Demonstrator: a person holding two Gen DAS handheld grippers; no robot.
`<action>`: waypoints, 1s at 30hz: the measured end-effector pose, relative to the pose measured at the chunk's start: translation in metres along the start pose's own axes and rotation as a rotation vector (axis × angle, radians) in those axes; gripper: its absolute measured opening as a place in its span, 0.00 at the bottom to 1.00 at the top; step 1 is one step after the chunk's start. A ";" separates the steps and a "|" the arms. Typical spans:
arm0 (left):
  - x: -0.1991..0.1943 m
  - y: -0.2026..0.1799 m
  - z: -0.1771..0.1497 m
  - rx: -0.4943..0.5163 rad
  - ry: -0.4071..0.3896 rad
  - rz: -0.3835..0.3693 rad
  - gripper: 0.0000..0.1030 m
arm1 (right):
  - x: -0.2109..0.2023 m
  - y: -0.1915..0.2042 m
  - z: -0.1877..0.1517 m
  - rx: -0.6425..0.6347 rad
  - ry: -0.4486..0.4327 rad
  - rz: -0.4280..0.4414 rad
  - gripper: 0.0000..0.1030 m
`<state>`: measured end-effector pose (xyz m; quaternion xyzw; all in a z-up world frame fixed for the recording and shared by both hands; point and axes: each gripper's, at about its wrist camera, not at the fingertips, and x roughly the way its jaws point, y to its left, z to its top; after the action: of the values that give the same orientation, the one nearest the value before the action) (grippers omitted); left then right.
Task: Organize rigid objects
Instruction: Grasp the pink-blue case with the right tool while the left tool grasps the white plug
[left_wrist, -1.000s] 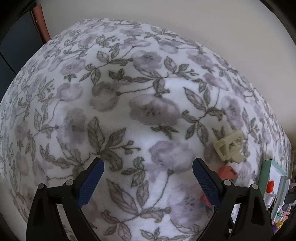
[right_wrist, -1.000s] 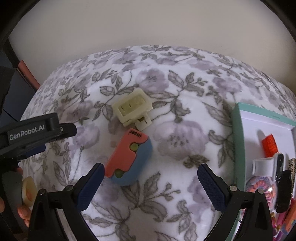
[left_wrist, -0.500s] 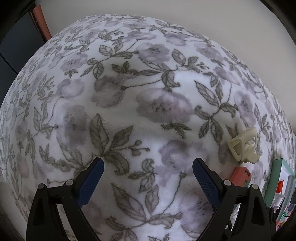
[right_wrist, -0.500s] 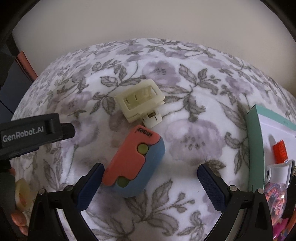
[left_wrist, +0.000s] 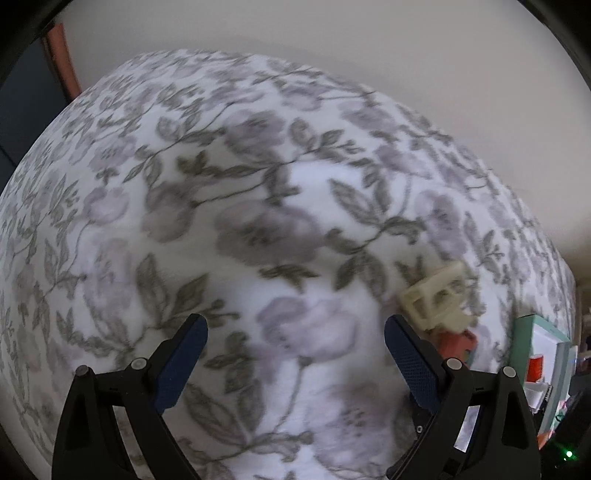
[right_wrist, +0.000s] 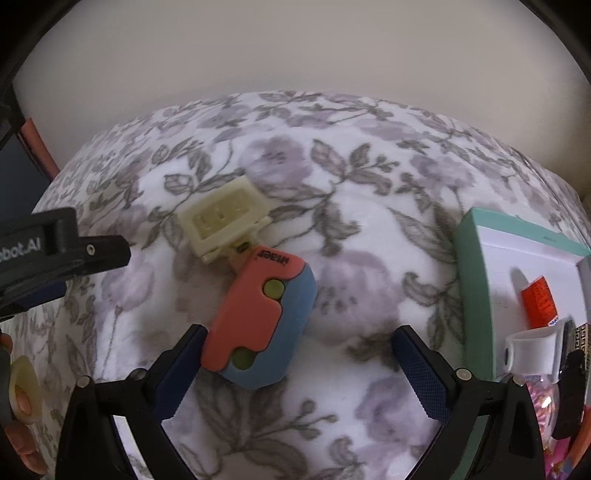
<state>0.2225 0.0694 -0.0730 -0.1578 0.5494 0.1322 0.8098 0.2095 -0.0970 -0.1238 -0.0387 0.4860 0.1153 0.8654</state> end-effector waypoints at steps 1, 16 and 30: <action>-0.001 -0.005 0.001 0.013 -0.012 -0.009 0.94 | 0.000 -0.002 0.000 0.005 -0.001 0.001 0.98; 0.003 -0.044 0.004 0.079 -0.068 -0.118 0.94 | -0.005 -0.020 0.005 0.025 -0.058 -0.044 0.79; 0.012 -0.066 -0.001 0.092 -0.104 -0.174 0.94 | -0.011 -0.037 0.009 0.064 -0.070 -0.061 0.45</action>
<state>0.2517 0.0093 -0.0772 -0.1606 0.4963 0.0438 0.8520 0.2198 -0.1329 -0.1114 -0.0217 0.4574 0.0743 0.8859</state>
